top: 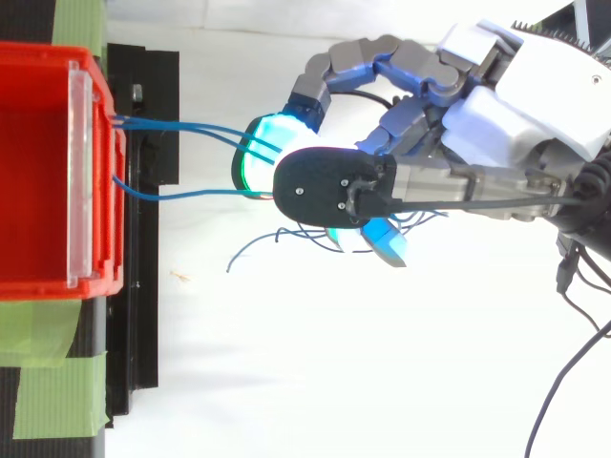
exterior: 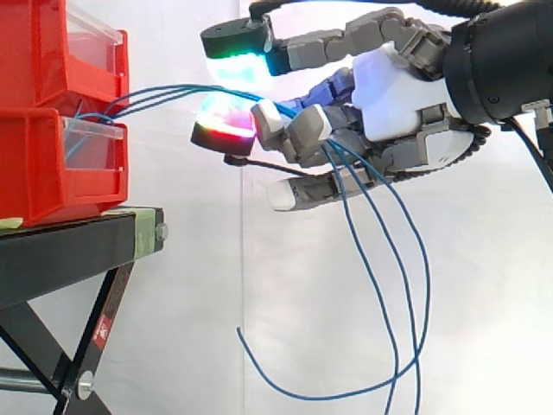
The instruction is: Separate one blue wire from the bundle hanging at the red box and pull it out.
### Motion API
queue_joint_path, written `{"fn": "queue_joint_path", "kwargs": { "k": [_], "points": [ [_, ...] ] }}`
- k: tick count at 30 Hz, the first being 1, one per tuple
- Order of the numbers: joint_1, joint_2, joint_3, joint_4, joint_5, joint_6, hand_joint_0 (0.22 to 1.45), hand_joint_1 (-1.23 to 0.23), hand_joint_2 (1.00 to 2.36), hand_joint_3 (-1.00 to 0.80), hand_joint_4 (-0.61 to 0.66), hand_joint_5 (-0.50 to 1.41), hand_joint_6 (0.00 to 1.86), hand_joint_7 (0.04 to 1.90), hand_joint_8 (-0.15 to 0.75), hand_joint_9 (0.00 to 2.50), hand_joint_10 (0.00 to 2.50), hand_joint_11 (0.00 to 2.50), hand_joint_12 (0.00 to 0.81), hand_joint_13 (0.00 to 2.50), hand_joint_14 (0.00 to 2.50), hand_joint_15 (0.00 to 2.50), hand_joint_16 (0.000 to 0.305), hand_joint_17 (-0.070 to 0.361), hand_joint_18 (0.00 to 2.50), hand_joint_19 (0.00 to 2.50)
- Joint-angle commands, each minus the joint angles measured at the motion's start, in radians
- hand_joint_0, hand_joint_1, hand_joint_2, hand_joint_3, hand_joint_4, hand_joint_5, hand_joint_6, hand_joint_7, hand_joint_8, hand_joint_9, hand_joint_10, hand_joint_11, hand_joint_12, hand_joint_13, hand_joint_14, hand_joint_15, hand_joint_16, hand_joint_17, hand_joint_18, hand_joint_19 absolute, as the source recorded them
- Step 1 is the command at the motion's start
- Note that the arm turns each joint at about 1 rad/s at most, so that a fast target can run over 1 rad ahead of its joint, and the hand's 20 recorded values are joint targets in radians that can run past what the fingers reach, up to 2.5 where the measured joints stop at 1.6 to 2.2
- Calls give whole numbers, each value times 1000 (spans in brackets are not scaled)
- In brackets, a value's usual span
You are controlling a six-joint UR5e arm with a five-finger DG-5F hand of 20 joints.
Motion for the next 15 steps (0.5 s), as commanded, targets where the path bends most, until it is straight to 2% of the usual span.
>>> {"fn": "queue_joint_path", "kwargs": {
  "k": [1,15],
  "points": [
    [-1,0,0,0,0,0,598,-782,1020,-239,176,-161,897,1022,403,1262,20,1125,399,1516,22,1340,52,117,893,553],
    [1,0,0,2,0,0,601,-821,1016,-293,194,-169,902,1015,397,1235,20,1132,398,1485,23,1326,52,117,874,545]
  ]
}}
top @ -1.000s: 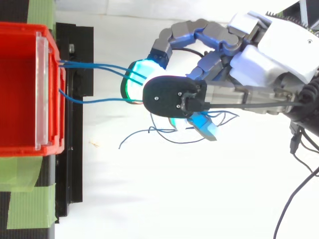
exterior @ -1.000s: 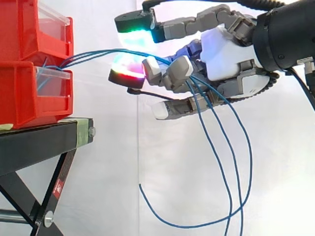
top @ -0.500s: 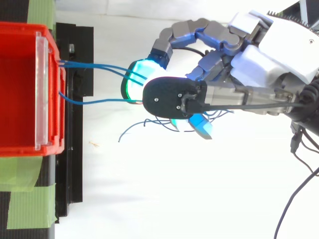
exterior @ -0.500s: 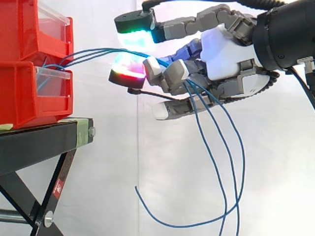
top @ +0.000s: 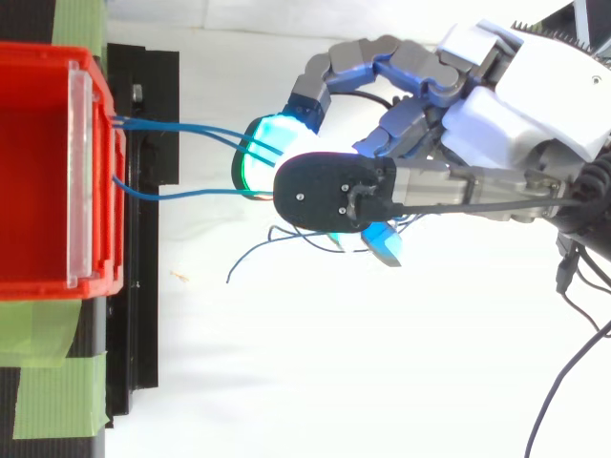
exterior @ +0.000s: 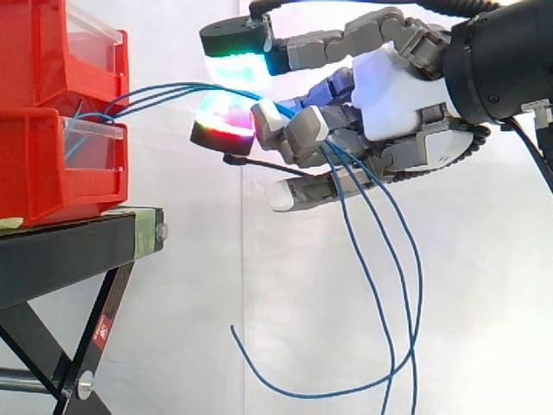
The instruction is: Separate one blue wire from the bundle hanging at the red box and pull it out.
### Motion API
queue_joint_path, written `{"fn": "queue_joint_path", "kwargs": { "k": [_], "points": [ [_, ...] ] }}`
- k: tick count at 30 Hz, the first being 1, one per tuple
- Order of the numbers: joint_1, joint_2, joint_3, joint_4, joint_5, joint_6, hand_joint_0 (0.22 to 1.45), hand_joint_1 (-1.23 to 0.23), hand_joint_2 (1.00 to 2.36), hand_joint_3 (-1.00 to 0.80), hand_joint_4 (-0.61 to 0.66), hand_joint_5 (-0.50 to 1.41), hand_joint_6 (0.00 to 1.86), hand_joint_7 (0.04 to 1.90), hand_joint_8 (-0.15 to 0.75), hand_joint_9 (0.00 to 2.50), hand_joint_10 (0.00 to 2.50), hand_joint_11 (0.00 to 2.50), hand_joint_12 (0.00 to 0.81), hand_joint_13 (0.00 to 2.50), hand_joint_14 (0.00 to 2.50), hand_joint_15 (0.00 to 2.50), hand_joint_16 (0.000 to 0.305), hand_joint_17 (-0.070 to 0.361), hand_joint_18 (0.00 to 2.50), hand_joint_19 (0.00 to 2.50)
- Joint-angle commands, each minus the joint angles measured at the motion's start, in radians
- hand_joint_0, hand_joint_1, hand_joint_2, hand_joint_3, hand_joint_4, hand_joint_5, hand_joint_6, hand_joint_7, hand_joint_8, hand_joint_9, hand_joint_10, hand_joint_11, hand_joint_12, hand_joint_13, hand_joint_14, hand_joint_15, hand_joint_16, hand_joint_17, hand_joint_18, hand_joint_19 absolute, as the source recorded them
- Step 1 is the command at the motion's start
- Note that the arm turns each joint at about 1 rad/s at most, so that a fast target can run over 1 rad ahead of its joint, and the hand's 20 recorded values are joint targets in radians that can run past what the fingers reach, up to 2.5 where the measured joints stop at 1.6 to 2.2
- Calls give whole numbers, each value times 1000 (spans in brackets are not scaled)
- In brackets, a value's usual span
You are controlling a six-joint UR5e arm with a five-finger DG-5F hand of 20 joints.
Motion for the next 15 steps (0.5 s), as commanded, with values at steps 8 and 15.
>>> {"fn": "queue_joint_path", "kwargs": {
  "k": [8,15],
  "points": [
    [-1,0,0,-3,0,0,615,-900,1013,-346,211,-178,907,1003,394,1197,20,1151,405,1471,24,1308,51,116,865,532],
    [-1,0,0,0,0,0,633,-953,1008,-407,217,-188,912,984,389,1162,20,1144,402,1444,25,1315,51,115,863,521]
  ]
}}
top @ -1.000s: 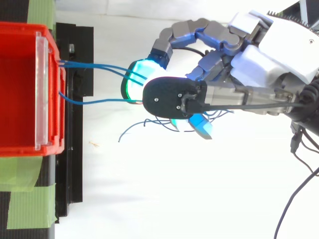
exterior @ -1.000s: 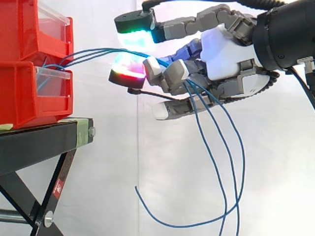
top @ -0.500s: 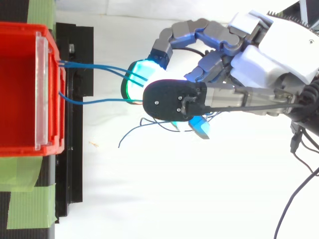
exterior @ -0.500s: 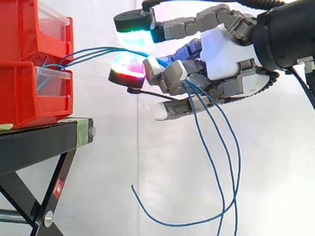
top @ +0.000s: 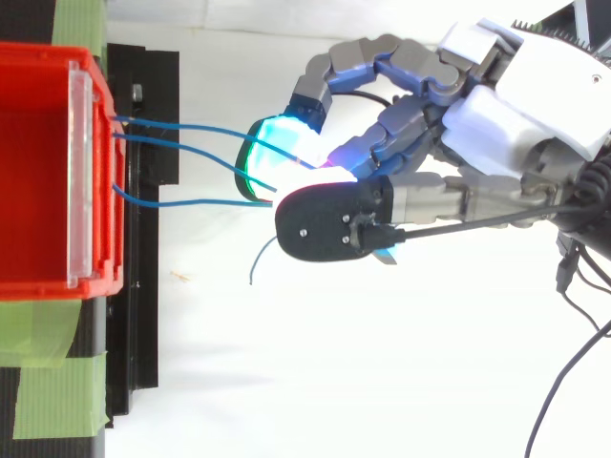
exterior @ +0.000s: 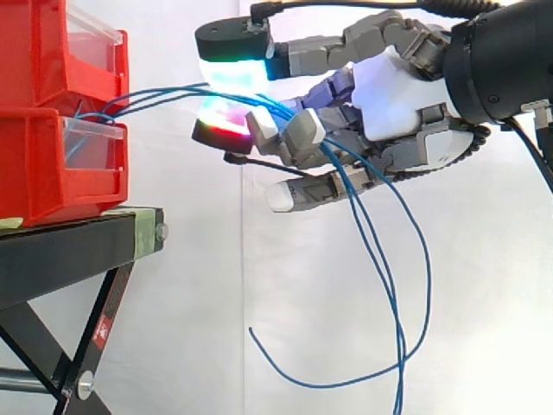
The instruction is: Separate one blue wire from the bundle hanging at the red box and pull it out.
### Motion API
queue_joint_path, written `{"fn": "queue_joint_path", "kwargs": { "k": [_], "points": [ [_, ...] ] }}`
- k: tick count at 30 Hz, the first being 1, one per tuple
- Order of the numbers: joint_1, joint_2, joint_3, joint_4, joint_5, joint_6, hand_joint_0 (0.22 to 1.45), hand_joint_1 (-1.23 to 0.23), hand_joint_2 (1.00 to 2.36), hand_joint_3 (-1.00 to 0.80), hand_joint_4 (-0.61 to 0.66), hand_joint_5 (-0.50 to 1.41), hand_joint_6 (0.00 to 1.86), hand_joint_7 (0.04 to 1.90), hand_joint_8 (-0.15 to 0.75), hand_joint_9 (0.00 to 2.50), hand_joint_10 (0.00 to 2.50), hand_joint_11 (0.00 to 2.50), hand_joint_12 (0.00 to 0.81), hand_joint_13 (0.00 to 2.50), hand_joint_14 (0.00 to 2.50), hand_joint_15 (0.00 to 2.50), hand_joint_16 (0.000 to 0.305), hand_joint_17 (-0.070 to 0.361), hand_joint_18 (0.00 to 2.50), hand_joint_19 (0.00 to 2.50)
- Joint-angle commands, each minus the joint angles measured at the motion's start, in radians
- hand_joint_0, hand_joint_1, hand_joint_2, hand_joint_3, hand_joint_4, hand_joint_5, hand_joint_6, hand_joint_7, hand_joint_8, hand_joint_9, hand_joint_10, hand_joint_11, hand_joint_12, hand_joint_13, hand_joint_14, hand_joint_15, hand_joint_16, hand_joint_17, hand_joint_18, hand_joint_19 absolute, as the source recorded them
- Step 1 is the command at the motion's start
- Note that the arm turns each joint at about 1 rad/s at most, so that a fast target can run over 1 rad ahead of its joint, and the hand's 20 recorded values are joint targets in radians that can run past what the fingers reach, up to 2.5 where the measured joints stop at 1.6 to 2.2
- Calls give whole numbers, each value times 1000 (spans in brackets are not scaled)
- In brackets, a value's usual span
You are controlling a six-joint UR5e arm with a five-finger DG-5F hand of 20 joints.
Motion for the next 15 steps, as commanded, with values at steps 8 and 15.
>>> {"fn": "queue_joint_path", "kwargs": {
  "k": [8,15],
  "points": [
    [-3,0,0,1,0,0,632,-972,1003,-467,228,-212,917,950,372,1066,19,1146,403,1401,24,1283,52,118,838,519],
    [-3,0,0,2,0,0,612,-923,1000,-500,237,-218,913,900,369,1045,17,1140,407,1391,23,1277,53,119,827,520]
  ]
}}
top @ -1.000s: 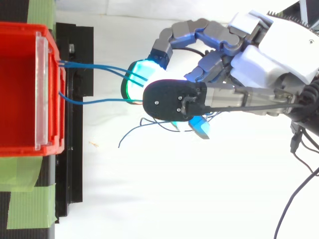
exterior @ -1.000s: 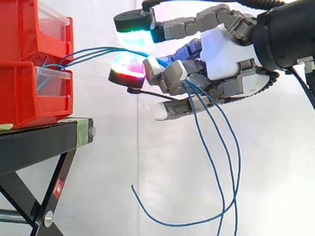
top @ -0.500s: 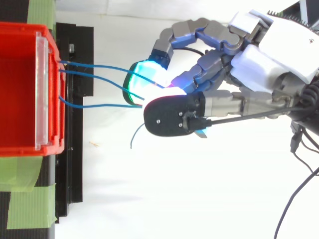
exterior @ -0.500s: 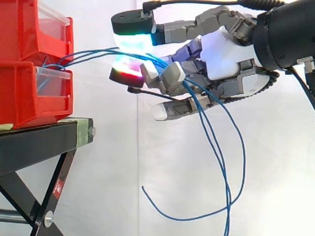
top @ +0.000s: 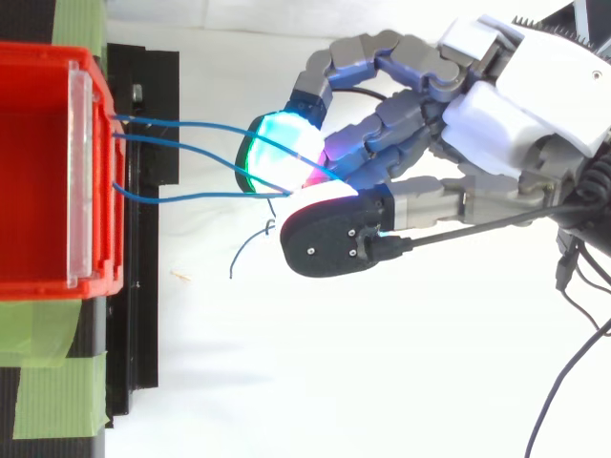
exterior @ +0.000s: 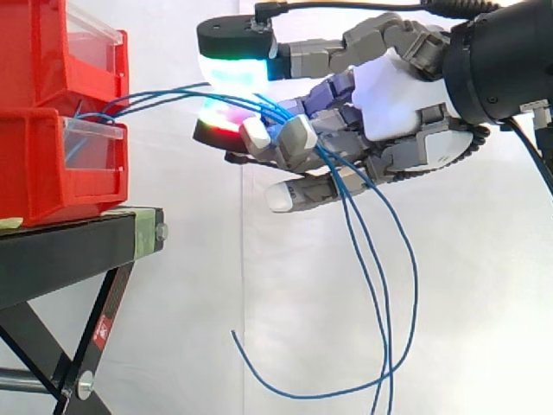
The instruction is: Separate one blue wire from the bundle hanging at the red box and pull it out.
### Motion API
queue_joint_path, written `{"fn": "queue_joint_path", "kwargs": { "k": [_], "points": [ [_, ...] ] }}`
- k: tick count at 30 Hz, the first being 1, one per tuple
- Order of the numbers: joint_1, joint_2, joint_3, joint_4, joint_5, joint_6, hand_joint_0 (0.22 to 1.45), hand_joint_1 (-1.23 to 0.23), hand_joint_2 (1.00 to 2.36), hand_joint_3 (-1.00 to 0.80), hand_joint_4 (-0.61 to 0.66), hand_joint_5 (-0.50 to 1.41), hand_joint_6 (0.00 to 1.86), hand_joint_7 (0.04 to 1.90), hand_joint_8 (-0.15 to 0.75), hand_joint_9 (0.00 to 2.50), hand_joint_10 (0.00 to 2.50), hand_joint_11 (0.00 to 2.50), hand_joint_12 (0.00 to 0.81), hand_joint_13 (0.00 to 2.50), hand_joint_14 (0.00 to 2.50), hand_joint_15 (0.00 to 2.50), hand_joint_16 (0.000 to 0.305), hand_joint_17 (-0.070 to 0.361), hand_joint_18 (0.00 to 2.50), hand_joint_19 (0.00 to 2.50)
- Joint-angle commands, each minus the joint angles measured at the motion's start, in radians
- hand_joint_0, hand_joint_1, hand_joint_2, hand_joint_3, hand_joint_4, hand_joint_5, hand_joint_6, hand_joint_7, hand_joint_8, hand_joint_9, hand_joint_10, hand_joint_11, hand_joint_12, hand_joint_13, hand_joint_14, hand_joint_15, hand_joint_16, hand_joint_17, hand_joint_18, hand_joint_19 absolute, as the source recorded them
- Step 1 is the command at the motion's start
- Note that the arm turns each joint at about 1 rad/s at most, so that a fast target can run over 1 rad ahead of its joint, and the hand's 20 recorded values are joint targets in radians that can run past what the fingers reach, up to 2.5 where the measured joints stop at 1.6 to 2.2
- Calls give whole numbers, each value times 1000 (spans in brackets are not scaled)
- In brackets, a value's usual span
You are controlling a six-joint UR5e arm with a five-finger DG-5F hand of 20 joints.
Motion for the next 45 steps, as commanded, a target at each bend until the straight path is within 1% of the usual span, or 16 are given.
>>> {"fn": "queue_joint_path", "kwargs": {
  "k": [1,2,5,9,17,24,28,30,34,37,39,41,42,43,45],
  "points": [
    [-1,0,0,0,0,0,601,-883,1000,-500,240,-218,909,892,368,1046,18,1140,408,1391,24,1284,53,120,823,529],
    [-1,0,0,0,0,0,590,-835,1001,-482,237,-216,902,888,366,1050,17,1139,407,1397,23,1277,54,122,819,548],
    [-1,-2,0,0,0,0,584,-766,1006,-431,229,-211,892,893,382,1106,17,1157,405,1406,22,1278,56,125,826,556],
    [-1,-2,0,0,0,0,597,-725,1009,-385,224,-204,889,908,376,1121,17,1146,403,1421,23,1284,55,125,832,570],
    [0,0,0,0,0,0,622,-773,1015,-309,182,-203,894,933,375,1129,18,1156,398,1417,23,1283,55,125,841,569],
    [-1,0,0,0,0,0,625,-845,1016,-296,215,-215,905,922,365,1061,18,1143,402,1384,24,1271,56,127,834,559],
    [-1,0,0,0,0,0,648,-917,1016,-297,227,-229,910,922,359,997,18,1119,400,1355,24,1265,57,128,825,540],
    [-1,0,0,0,0,0,685,-933,1020,-223,233,-235,914,911,355,987,19,1160,395,1360,24,1285,57,128,830,531],
    [-1,0,0,0,0,0,708,-948,1024,-179,239,-250,912,910,340,905,15,1181,388,1356,22,1339,58,130,840,514],
    [-1,0,0,0,0,0,703,-991,1019,-240,247,-260,903,925,329,845,15,1177,385,1311,22,1326,59,133,834,499],
    [0,0,0,0,0,0,692,-1030,1013,-333,250,-263,899,930,328,814,15,1161,393,1296,22,1307,60,134,833,481],
    [-1,0,0,0,0,0,697,-1034,1009,-391,247,-266,897,931,325,780,16,1130,390,1284,23,1309,60,136,830,466],
    [-1,0,0,0,0,0,702,-1033,1006,-425,251,-266,897,934,328,778,15,1152,387,1281,23,1306,60,135,832,457],
    [-1,0,0,0,0,0,705,-1036,1006,-439,247,-267,897,933,323,780,16,1138,399,1282,23,1298,60,136,834,453],
    [-1,0,0,0,0,0,709,-1036,1003,-460,248,-267,896,932,326,775,15,1146,394,1282,23,1291,60,135,836,454]
  ]
}}
